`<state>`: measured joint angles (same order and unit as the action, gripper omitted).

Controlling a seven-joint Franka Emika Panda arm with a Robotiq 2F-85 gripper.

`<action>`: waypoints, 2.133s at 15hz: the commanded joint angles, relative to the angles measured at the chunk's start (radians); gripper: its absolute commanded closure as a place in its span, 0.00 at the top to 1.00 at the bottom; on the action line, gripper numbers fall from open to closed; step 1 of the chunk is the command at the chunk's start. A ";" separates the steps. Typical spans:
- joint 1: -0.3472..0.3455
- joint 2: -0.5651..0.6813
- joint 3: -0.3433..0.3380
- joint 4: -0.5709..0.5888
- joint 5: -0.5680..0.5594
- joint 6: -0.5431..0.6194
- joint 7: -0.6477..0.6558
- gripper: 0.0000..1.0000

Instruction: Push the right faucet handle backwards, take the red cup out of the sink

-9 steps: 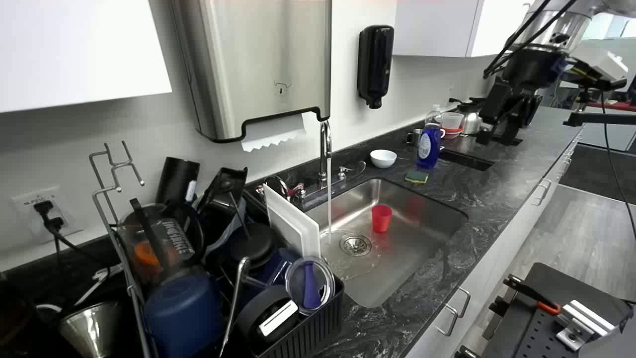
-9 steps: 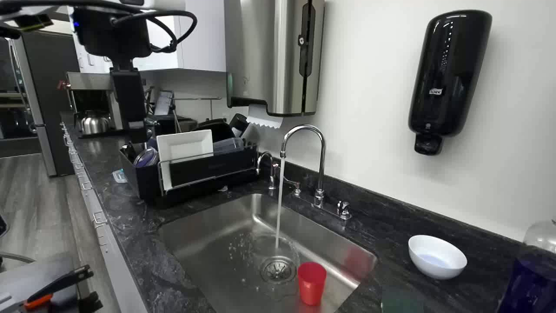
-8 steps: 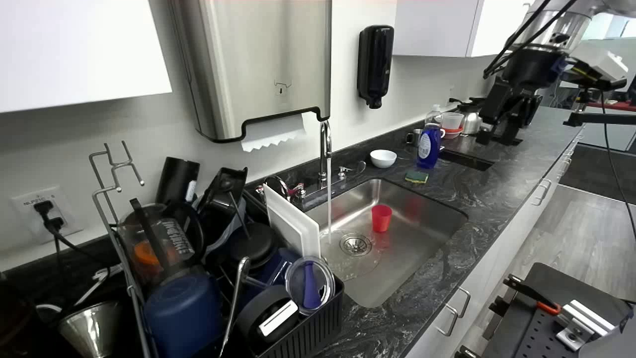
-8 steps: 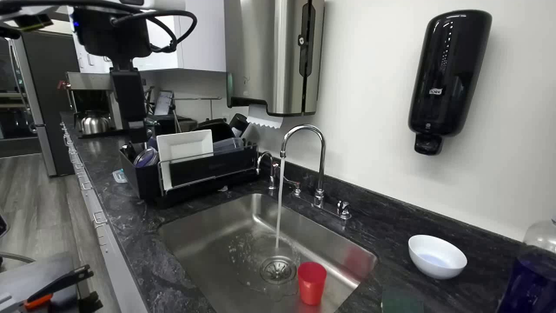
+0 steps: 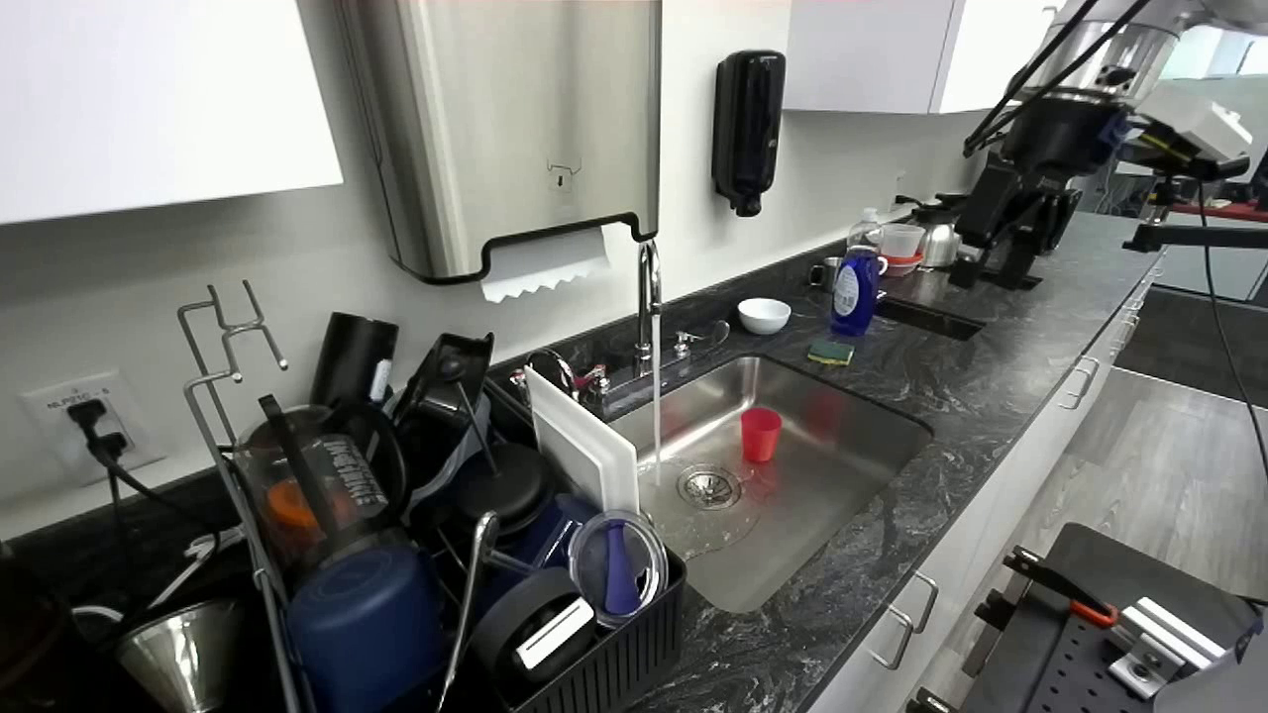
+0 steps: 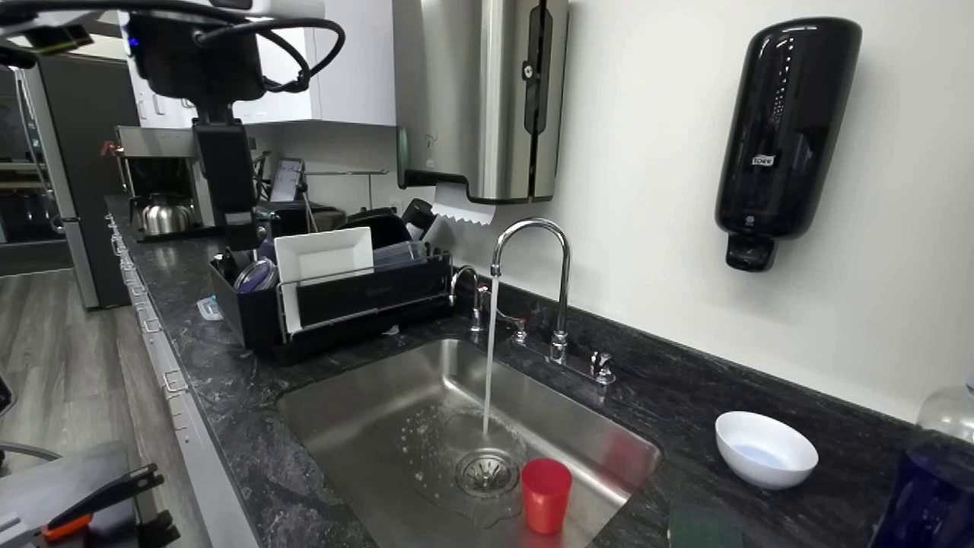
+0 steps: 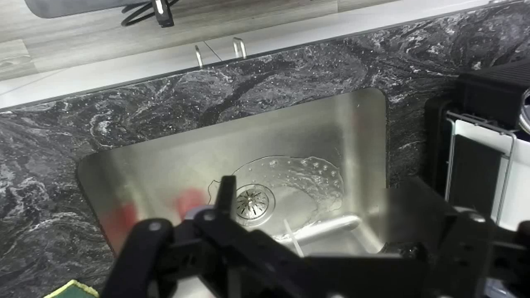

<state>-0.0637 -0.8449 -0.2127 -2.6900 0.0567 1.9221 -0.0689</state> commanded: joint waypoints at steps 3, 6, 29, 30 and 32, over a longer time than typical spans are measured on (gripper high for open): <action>-0.006 0.034 0.006 0.007 0.016 0.000 -0.038 1.00; 0.014 0.099 -0.003 0.022 0.013 0.025 -0.094 1.00; -0.047 0.914 -0.058 0.558 0.206 0.170 -0.752 1.00; -0.056 0.931 -0.048 0.579 0.201 0.166 -0.763 1.00; -0.069 0.959 -0.026 0.615 0.193 0.166 -0.763 1.00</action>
<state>-0.0860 0.0678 -0.2859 -2.1414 0.2485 2.1370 -0.8007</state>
